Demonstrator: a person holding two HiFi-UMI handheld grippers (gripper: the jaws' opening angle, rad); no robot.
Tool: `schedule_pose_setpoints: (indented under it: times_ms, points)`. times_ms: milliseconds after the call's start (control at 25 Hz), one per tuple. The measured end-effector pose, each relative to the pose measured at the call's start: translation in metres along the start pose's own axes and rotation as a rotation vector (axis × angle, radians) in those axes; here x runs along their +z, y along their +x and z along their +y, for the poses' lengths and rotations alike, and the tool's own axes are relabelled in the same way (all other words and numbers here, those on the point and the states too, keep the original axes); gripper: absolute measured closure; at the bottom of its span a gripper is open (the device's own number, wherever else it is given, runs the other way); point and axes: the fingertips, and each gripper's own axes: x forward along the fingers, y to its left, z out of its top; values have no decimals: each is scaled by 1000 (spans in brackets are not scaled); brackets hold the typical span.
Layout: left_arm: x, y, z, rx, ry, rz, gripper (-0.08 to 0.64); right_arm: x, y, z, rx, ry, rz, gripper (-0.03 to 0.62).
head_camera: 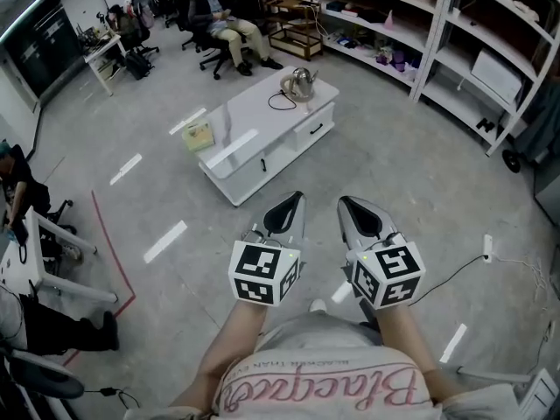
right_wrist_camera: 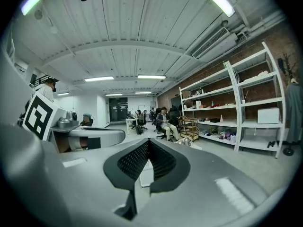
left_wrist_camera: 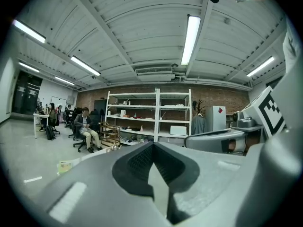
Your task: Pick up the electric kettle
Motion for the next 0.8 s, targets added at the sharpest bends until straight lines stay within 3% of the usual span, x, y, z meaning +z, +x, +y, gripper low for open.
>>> schedule_pose_setpoints:
  times_ms: [320,800]
  points:
    - [1,25,3,57,-49,-26,556,8,6,-30,23,-33,-12,569]
    - [12,72,12,64,-26,-33,556,19,32,-64,31,-18,-52,569]
